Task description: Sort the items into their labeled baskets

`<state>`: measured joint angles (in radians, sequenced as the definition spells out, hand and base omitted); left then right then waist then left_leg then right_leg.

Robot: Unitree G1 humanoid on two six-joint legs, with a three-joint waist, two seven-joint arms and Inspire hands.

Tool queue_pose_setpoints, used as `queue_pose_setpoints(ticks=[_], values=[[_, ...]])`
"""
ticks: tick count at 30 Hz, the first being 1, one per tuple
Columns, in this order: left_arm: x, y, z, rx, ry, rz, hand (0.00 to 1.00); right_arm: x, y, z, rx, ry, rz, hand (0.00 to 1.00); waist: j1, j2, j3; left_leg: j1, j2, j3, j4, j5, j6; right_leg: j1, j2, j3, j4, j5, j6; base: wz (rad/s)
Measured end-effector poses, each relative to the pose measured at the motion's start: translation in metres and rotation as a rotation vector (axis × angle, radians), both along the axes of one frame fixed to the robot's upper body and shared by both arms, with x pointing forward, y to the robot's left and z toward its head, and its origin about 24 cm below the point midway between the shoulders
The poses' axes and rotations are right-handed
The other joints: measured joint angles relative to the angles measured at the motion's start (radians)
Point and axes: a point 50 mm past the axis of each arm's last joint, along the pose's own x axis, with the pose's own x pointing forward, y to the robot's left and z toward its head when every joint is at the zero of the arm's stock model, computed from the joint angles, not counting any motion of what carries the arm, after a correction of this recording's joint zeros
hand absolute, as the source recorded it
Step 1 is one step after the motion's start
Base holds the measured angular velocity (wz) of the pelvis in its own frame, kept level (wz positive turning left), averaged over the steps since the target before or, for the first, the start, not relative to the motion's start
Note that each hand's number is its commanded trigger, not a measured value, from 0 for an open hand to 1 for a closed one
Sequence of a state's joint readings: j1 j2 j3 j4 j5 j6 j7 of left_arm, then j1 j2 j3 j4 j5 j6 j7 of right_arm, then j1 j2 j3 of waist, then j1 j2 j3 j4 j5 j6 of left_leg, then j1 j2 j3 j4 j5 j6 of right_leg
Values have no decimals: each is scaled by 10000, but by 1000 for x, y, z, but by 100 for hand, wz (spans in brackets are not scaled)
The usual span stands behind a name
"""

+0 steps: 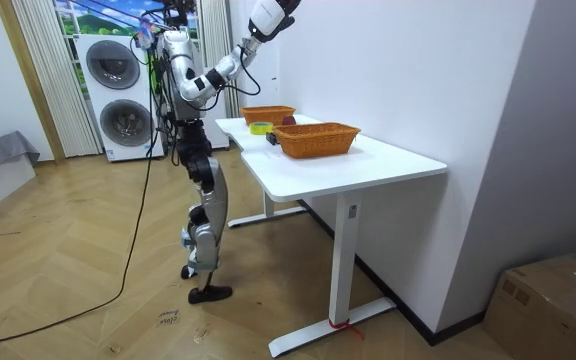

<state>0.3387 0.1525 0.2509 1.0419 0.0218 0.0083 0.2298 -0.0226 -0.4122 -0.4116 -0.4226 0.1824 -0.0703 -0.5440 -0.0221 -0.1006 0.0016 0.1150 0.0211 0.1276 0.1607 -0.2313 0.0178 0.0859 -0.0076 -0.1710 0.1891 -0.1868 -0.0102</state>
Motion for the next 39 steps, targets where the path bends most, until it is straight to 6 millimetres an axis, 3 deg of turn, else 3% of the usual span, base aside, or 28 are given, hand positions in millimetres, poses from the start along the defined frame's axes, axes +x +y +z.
queue_pose_setpoints(ticks=[13,25,39], values=[[15,2,0,49,62,-623,0,10,13,-3,-1756,1283,403,0,257,-201,-55,-179,-20,-1,110,10,15,-127,-46,-138,6,12,-6,0],[25,5,0,-155,-120,-994,0,30,44,-24,-3259,3334,3096,0,393,-82,5,-174,-3,13,90,9,13,-151,1,52,11,19,-11,-1],[33,4,0,-134,-74,-1442,0,37,53,-34,-4708,4751,3527,0,629,-81,8,-232,11,3,78,5,11,-180,-14,-83,8,52,-32,0]])
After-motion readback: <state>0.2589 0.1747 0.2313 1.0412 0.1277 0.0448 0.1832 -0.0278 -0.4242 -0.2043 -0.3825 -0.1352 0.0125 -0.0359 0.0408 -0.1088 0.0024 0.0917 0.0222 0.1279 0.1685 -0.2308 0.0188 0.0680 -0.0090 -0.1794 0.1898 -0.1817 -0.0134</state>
